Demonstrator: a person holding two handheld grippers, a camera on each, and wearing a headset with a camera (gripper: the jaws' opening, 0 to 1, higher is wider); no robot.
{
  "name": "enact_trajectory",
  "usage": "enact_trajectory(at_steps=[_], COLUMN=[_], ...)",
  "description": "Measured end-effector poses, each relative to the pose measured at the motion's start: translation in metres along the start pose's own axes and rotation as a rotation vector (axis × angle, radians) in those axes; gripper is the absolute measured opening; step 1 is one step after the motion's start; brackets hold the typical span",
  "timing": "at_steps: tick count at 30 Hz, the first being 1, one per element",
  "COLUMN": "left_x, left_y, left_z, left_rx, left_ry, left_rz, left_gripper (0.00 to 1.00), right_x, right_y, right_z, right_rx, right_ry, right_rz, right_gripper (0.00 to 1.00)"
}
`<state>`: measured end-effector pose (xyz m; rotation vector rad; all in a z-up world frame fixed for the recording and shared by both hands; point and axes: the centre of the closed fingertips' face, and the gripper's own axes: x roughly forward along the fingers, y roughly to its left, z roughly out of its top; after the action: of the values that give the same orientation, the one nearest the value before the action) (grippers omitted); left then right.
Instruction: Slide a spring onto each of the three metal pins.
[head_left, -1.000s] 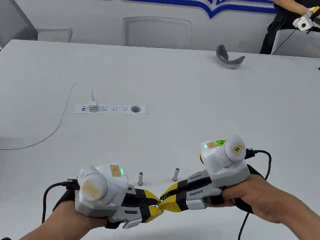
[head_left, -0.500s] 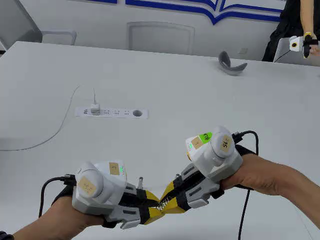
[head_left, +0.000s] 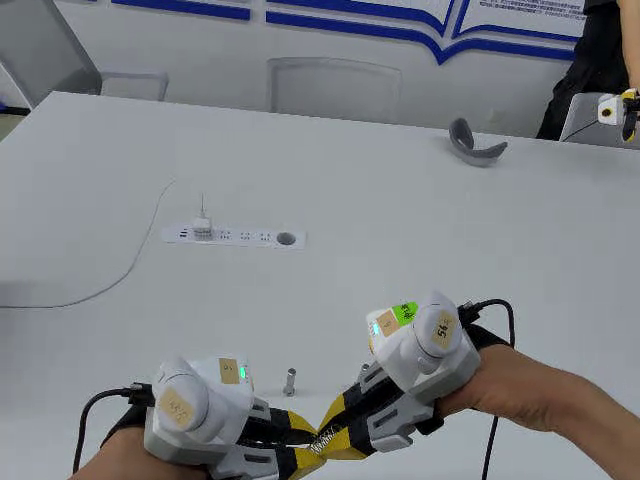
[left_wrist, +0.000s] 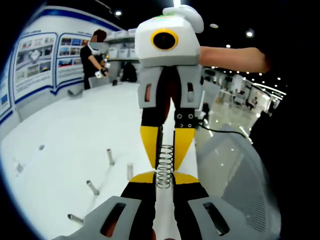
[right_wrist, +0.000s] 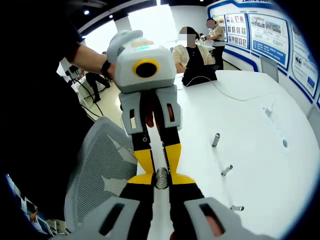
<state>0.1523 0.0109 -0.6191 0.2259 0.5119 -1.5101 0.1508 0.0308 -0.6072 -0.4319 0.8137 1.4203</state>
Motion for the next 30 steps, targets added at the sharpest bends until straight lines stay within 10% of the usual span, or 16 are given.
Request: enact_trajectory(at_steps=[30], left_x=[-0.033], left_y=[0.032], left_z=[-0.065], left_rx=[-0.174], left_ry=[0.044], left_rz=[0.231], left_gripper=[0.29], right_x=[0.010], right_y=[-0.017], right_z=[-0.042], right_rx=[0.070], right_ry=[0.056], right_rz=[-0.105], right_gripper=[0.12])
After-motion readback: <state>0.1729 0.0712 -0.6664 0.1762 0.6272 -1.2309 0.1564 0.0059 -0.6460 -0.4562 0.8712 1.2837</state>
